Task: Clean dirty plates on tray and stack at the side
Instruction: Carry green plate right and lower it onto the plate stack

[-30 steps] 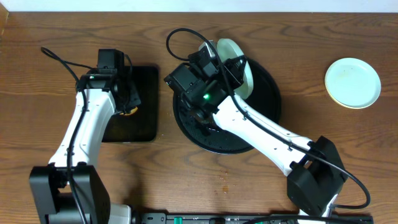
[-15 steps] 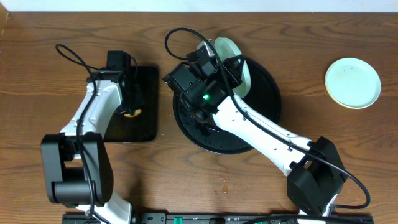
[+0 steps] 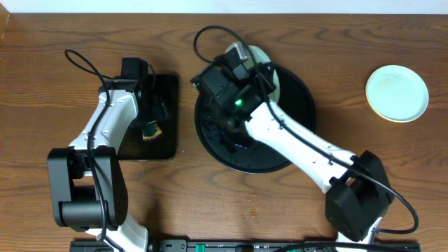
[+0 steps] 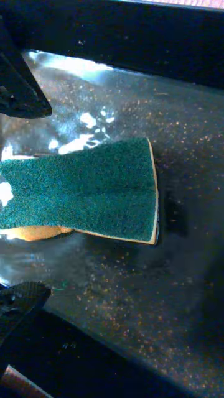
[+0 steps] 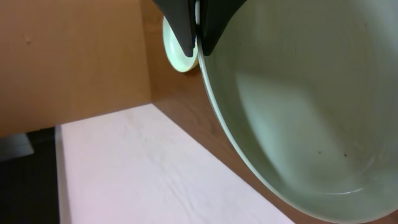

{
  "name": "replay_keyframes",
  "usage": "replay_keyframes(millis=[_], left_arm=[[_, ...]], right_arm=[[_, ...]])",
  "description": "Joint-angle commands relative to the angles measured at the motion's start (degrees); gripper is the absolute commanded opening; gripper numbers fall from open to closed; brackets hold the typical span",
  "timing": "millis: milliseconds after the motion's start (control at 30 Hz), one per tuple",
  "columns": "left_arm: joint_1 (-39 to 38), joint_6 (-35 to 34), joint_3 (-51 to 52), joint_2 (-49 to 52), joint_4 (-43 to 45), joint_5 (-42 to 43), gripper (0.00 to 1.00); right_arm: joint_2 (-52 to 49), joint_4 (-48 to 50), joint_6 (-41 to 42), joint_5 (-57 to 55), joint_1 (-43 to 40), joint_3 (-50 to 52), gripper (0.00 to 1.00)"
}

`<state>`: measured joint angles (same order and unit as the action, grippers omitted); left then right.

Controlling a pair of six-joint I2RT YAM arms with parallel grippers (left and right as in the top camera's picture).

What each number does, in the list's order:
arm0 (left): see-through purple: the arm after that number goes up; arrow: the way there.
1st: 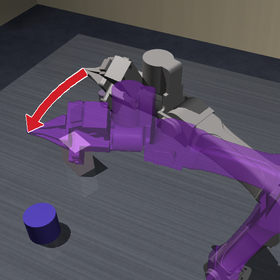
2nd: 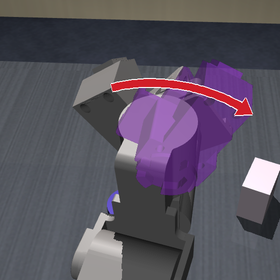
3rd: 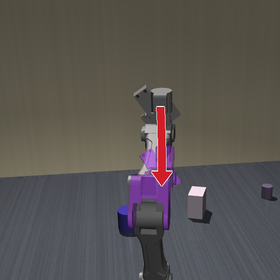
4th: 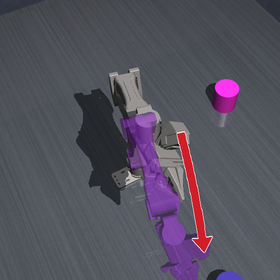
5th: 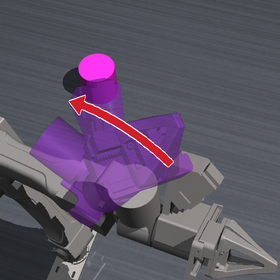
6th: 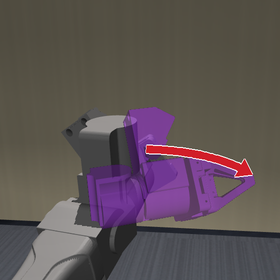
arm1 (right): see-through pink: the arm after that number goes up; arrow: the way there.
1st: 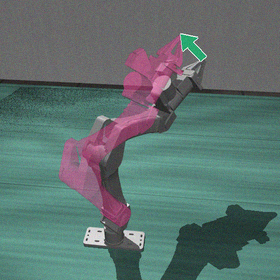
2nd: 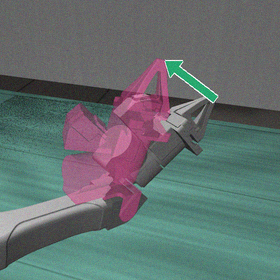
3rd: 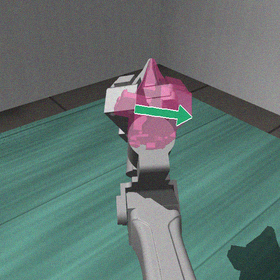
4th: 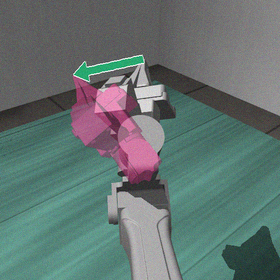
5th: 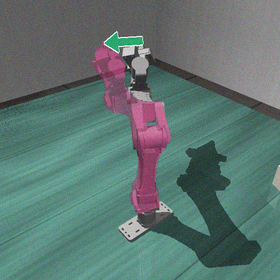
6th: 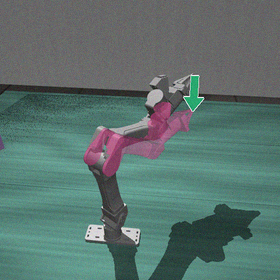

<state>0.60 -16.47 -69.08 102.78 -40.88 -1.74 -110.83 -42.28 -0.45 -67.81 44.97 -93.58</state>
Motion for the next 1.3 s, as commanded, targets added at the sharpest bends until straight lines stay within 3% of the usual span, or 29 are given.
replay_keyframes(millis=[0,200,433,800,1000,1267], left_arm=[[0.24,0.28,0.42,0.42,-0.13,-0.68,0.84],[0.24,0.28,0.42,0.42,-0.13,-0.68,0.85],[0.24,0.28,0.42,0.42,-0.13,-0.68,0.86],[0.24,0.28,0.42,0.42,-0.13,-0.68,0.86],[0.24,0.28,0.42,0.42,-0.13,-0.68,0.86],[0.24,0.28,0.42,0.42,-0.13,-0.68,0.86]], right_arm=[[3.39,0.31,1.22,4.68,-3.21,-1.03,0.01],[9.05,-1.79,5.6,34.07,-13.4,-1.03,0.01],[15.15,-5.9,11.34,62.27,-36.79,-1.03,0.01],[7.98,-5.64,13.33,69.81,-72.87,0.07,0.01],[-0.57,-2.54,13.25,78.66,-81.44,0.07,0.01],[-9.18,-0.26,11.08,85.9,-82.77,0.07,0.03]])
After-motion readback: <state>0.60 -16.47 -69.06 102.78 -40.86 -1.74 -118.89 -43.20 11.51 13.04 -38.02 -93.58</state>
